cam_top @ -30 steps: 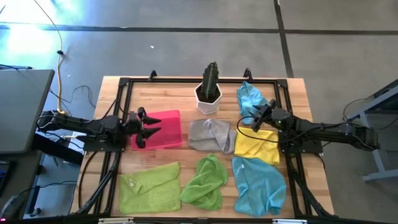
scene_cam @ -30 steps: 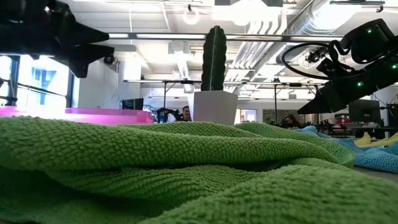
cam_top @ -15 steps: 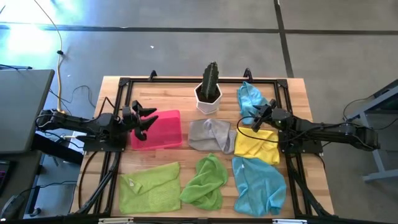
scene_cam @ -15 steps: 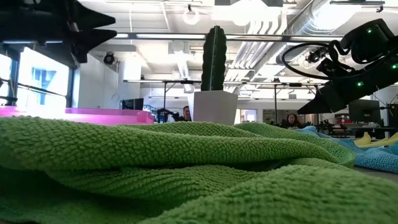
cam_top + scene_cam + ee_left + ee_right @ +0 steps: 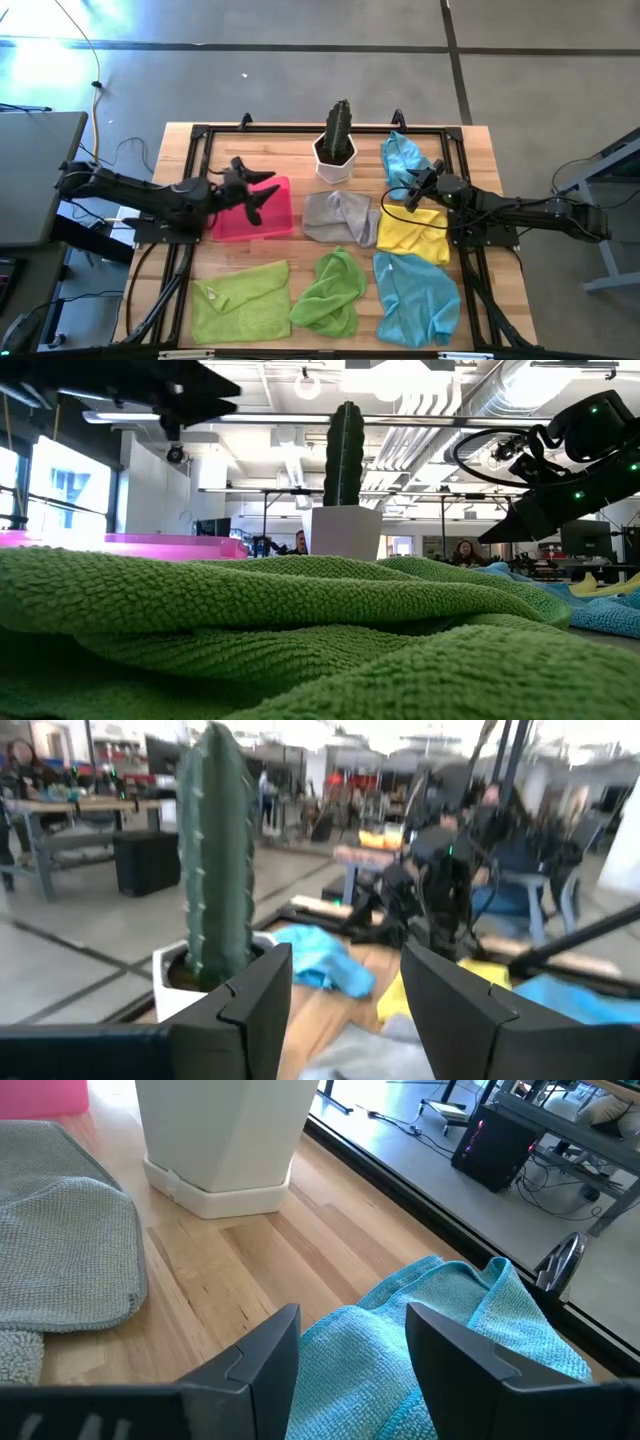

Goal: Fold microfiber towels
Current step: Adjust the green microfiber cloths on the table, then adjust the colored microfiber cloths on the table

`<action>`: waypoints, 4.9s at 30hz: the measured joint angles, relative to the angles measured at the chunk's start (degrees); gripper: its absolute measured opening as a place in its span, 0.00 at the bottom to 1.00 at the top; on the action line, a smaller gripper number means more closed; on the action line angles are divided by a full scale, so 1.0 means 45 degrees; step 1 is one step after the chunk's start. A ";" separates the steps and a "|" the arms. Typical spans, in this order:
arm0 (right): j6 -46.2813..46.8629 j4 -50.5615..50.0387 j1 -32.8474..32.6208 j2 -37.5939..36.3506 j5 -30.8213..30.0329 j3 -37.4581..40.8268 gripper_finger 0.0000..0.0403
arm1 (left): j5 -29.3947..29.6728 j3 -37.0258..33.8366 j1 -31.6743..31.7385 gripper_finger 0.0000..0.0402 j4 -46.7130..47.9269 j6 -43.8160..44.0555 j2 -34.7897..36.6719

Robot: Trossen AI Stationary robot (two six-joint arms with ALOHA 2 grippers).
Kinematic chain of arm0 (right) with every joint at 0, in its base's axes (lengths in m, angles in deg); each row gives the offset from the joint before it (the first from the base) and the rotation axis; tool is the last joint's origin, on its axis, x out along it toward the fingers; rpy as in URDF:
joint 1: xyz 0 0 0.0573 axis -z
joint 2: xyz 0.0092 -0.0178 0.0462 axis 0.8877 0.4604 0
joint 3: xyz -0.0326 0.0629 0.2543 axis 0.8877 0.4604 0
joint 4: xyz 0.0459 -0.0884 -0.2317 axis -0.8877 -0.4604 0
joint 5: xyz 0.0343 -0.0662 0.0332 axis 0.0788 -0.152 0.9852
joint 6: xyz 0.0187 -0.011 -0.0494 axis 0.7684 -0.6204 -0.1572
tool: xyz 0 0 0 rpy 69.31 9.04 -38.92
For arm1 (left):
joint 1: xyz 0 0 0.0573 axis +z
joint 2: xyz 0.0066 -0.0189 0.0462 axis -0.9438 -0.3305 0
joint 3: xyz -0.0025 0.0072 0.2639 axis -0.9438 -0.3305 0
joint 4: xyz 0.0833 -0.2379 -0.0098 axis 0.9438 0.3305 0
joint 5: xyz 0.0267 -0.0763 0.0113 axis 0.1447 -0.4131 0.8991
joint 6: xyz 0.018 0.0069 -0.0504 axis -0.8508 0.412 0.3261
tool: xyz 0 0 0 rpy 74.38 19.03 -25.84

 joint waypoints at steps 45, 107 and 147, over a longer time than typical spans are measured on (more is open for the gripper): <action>0.0092 -0.0045 -0.0002 -0.0015 0.0005 0.0003 0.44 | -0.2631 0.8590 -0.6551 0.44 0.0733 0.2671 -1.4203; 0.0097 -0.0058 -0.0002 -0.0004 0.0005 -0.0002 0.44 | 0.1624 0.9331 -0.9198 0.44 1.5247 1.2395 -0.9262; 0.8157 0.1109 -0.0027 -0.0004 0.1469 0.0000 0.44 | -0.0322 0.9336 -0.4250 0.44 1.0826 0.5333 -0.9262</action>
